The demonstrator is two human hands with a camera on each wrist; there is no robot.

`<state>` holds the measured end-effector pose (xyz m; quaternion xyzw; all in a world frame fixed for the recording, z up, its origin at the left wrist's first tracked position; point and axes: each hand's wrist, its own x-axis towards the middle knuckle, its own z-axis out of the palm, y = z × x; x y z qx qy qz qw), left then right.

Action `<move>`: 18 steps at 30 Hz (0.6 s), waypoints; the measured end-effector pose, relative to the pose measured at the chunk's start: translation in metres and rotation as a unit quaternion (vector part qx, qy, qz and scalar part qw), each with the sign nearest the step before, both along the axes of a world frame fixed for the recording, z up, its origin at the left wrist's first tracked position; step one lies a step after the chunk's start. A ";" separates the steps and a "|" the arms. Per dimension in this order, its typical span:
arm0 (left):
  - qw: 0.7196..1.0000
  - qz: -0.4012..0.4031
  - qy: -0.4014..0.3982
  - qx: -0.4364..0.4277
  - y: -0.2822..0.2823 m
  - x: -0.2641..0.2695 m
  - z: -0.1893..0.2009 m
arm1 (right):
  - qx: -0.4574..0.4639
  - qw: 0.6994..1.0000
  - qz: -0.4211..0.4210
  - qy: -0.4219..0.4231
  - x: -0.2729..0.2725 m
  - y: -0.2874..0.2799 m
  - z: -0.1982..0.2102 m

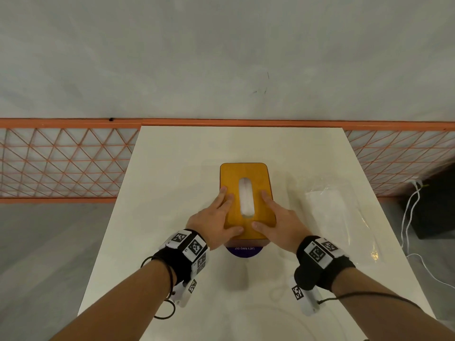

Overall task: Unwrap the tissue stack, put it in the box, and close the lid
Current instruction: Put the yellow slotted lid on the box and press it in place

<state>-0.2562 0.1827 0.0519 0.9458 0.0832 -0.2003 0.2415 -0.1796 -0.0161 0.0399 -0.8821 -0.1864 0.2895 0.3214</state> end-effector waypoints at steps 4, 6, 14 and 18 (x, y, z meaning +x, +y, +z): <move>1.000 -0.003 -0.001 -0.012 0.001 0.001 -0.002 | -0.023 1.000 0.001 -0.010 0.002 0.002 0.004; 0.999 -0.004 -0.004 -0.031 0.001 0.001 -0.005 | -0.027 1.000 0.005 -0.015 -0.001 0.003 0.005; 0.979 0.075 -0.080 -0.172 0.002 -0.011 -0.016 | 0.070 0.997 -0.028 0.024 -0.003 -0.010 -0.008; 0.942 0.211 -0.023 -0.259 0.001 -0.021 -0.032 | 0.144 0.968 -0.119 0.168 -0.005 -0.015 -0.020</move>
